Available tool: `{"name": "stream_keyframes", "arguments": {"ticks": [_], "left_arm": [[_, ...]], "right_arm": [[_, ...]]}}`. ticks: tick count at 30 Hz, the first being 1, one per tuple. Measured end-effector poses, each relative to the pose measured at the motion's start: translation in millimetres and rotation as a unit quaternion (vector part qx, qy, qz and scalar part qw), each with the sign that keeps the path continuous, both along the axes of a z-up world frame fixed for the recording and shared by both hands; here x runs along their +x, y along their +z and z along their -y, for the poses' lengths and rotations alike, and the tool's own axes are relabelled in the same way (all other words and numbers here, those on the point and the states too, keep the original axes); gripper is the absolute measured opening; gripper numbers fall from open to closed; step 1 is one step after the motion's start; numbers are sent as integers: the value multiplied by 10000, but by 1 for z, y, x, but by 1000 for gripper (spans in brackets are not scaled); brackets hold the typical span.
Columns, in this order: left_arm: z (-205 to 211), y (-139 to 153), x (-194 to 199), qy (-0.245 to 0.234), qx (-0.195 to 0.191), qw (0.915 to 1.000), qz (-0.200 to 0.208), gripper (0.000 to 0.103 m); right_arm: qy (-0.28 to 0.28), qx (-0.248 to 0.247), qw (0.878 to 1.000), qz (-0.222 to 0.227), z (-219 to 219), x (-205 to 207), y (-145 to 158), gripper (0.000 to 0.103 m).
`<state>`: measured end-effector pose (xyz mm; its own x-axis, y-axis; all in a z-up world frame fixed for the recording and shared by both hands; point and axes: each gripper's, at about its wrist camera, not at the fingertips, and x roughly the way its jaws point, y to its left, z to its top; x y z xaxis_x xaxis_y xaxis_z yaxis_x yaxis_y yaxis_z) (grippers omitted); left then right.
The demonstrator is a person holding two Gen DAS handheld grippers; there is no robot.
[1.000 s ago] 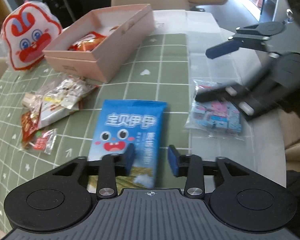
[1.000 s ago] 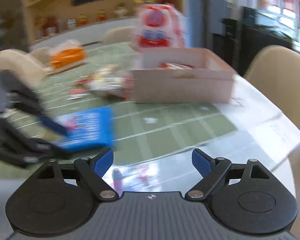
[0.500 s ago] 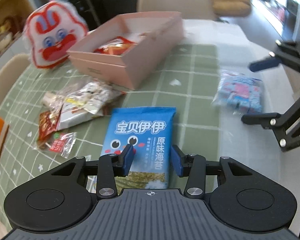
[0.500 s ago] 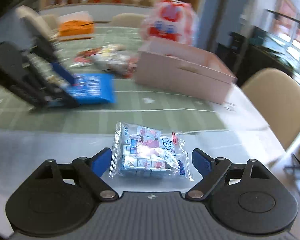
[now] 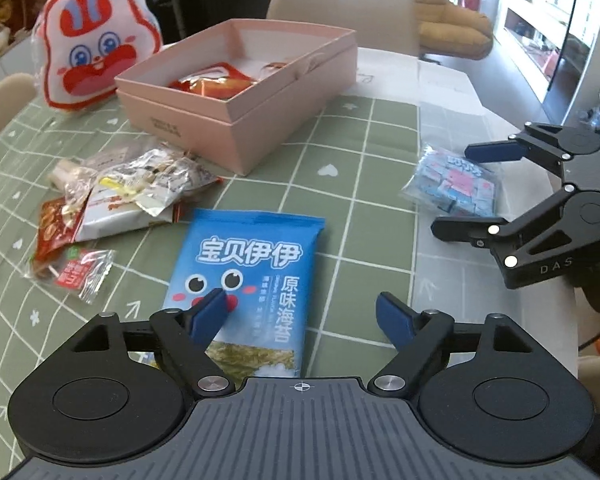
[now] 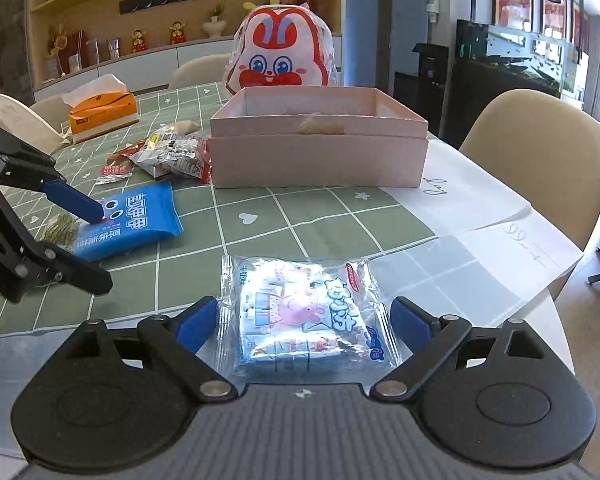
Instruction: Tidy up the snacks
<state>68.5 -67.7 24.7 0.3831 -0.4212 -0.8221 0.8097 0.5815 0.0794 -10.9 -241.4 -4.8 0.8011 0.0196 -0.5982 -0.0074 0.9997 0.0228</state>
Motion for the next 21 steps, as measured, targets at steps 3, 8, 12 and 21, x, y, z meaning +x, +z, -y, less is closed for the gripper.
{"name": "stream_keyframes", "arguments": {"ticks": [3,8,12,21], "left_arm": [[-1,2,0,93,25,9999,107,79],[-11,0,8,311,323,9980,437,79],[-20,-5,16,463,334,9972,475,80],[-28,-5,30,718,14,9972,185,85]], "right_arm": [[20,21,10000,33,2,-1,-1,93],[15,19,10000,40,2,-1,-1,93],[22,19,10000,50,2,-1,-1,93],[25,26,10000,64,2,-2,-2,93]]}}
